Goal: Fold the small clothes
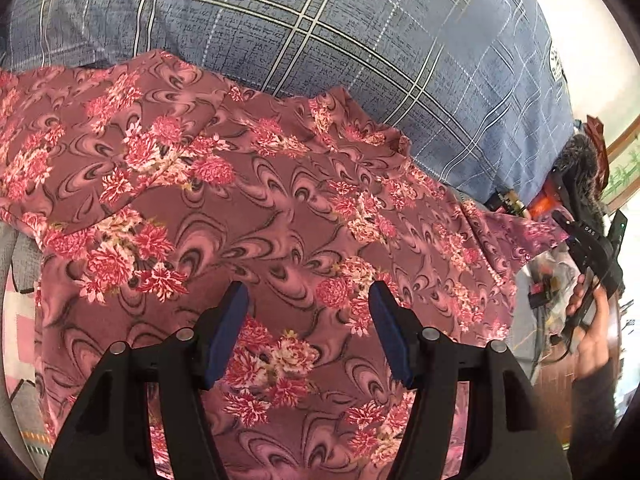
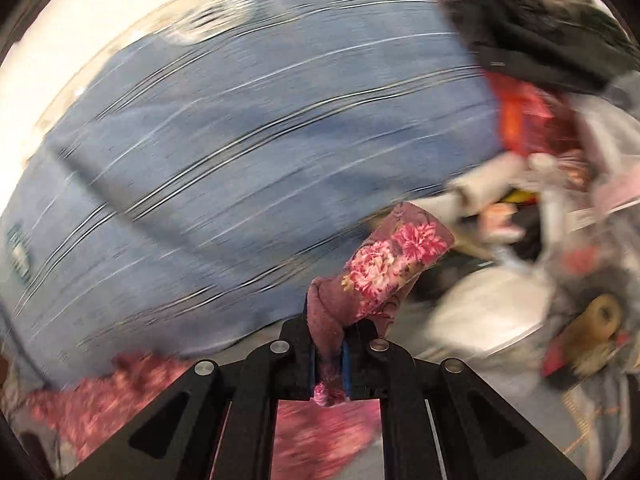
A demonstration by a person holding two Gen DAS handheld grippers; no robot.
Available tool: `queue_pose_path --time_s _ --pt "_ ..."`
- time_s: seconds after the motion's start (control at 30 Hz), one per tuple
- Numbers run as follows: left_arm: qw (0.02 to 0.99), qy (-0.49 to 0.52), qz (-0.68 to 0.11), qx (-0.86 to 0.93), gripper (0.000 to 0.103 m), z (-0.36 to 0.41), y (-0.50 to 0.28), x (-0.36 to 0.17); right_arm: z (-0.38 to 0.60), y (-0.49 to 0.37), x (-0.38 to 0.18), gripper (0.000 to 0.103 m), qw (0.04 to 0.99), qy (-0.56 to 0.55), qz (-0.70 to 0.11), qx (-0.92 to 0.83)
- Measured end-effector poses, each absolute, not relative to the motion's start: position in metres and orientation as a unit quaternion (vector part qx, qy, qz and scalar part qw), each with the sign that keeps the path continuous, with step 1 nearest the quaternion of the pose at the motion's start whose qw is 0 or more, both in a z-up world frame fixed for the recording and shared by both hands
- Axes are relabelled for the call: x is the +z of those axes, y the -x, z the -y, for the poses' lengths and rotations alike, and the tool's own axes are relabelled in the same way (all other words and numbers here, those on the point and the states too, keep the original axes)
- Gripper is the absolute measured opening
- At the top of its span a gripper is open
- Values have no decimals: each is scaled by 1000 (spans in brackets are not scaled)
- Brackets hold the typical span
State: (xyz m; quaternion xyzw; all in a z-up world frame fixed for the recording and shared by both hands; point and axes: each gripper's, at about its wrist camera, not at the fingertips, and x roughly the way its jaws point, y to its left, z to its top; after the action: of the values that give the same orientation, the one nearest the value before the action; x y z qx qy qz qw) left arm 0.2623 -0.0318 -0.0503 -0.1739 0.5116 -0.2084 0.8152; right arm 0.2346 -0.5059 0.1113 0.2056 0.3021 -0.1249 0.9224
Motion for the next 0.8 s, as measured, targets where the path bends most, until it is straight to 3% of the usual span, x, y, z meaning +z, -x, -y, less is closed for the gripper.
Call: queue_pose_path --time_s 0.57,0.7,0.8 --pt "822 254 -479 -174 62 -47 -272 -21 183 -290 75 9 901 -91 -403 130" --pt "815 281 -477 -171 62 -64 -273 -24 131 -291 45 28 866 -89 -461 172" --pt "801 295 -488 -182 62 -65 -276 -32 109 -274 24 28 843 -75 -495 196"
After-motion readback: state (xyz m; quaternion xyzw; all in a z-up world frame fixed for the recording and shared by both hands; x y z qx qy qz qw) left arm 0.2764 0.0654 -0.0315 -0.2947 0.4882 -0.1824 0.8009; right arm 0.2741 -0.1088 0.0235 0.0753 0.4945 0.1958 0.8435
